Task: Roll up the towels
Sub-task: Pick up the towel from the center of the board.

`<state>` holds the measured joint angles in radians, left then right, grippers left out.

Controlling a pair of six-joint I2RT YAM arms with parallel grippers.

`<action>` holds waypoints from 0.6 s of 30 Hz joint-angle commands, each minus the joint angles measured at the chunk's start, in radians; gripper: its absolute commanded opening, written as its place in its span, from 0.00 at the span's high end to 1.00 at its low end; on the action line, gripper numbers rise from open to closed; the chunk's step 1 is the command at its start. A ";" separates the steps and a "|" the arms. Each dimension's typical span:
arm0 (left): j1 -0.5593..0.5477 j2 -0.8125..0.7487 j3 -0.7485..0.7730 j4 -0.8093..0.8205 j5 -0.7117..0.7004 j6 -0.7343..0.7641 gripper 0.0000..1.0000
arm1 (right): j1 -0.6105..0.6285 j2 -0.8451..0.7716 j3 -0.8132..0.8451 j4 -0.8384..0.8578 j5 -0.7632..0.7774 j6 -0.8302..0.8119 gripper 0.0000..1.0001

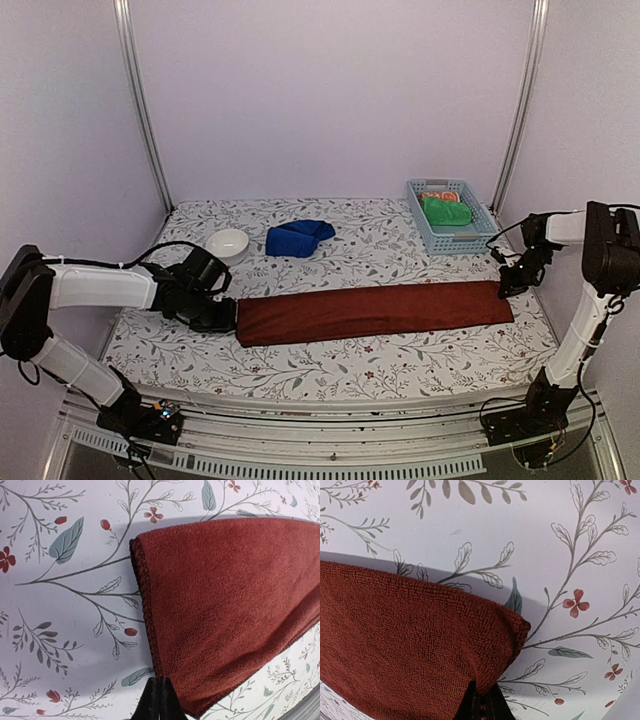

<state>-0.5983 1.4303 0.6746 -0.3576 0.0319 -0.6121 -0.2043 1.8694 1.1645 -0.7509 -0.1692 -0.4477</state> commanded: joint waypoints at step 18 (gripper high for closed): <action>0.035 0.011 0.064 -0.027 -0.033 0.058 0.93 | -0.169 -0.113 0.273 -0.286 0.051 -0.117 0.97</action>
<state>-0.5747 1.4158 0.7063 -0.3817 -0.0105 -0.5781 -0.3397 1.7805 1.3598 -0.9398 -0.1577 -0.5163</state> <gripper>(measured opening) 0.073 0.029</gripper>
